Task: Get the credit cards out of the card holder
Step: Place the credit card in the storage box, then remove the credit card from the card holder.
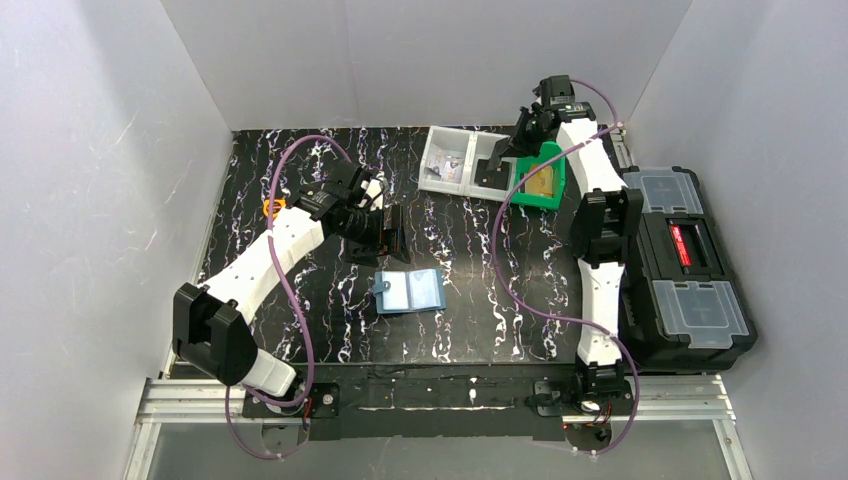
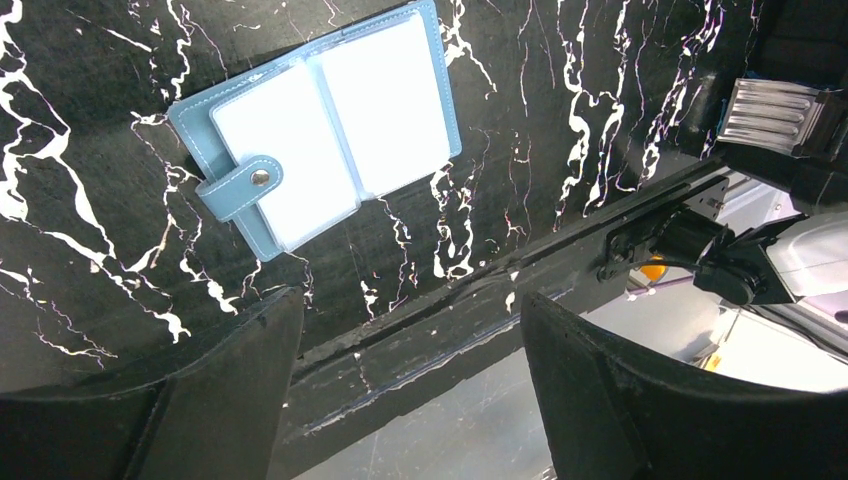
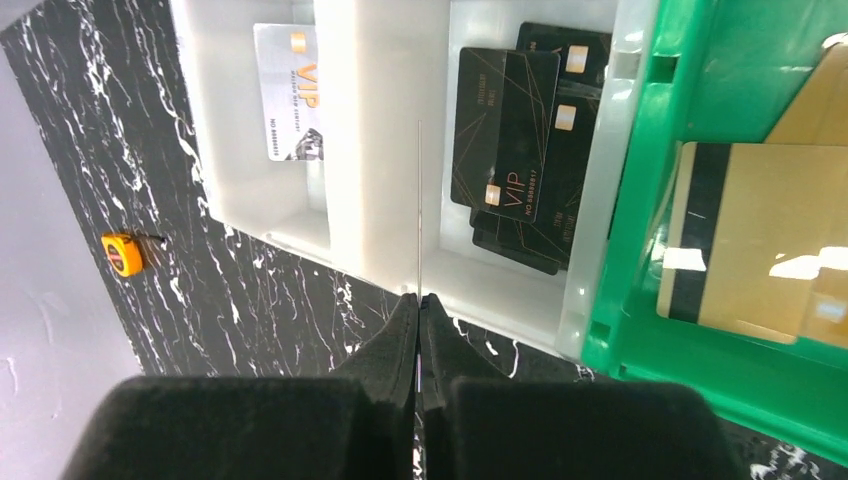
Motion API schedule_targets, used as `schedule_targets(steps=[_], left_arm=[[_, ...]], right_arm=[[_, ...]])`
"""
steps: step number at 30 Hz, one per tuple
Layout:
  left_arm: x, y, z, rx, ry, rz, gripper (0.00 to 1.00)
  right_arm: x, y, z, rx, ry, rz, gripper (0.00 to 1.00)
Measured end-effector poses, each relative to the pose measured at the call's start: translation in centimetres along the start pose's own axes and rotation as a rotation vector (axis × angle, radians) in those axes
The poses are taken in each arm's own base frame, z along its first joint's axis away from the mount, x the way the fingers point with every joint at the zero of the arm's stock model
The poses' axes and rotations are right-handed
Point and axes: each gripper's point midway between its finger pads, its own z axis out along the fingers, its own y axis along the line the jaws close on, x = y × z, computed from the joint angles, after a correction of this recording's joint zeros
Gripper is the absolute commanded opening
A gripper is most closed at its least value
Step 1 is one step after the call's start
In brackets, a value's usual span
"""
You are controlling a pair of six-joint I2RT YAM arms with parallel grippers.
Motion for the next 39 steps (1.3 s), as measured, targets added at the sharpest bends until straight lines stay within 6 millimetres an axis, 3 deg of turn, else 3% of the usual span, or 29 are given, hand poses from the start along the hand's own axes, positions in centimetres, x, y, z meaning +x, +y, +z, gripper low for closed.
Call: schedule_targets(steps=[5,10,17,22,26,31,35,39], left_arm=[[0.3,-0.1,-0.1,0.005,0.012,0.0,0.8],[0.3,-0.1,-0.1,0.008,0.014,-0.001,0.8],[0.3,-0.1,-0.1,0.008,0.014,-0.001,0.81],[0.3,-0.1,0.1,0.009,0.012,0.0,0.81],[0.8,0.0,0.7,-0.009,0.021,0.006,0.79],[1.9,-0.2,3.1,-0.09,0.046,0.051,0.7],[3.0,0.4,6.4,-0.195,0.093,0.081,0.56],[4.0,1.2,9.5,-0.273,0.134,0.103,0.53]], right_arm=[[1.4,-0.8,2.3,-0.003,0.06,0.051,0.34],[1.6,-0.9,3.6,-0.019,0.076,0.078,0.53],[1.1,-0.3,3.3,-0.028,0.061,0.095,0.67],[1.8,0.2,0.9,-0.011,0.067,0.122,0.73],[4.9,0.8,-3.8,0.012,0.081,0.129,0.76],[10.9,1.0,-9.5,-0.005,0.076,0.135,0.77],[15.9,-0.6,-11.3,-0.001,0.101,0.161,0.77],[19.8,-2.8,-11.7,0.018,0.128,0.188,0.77]])
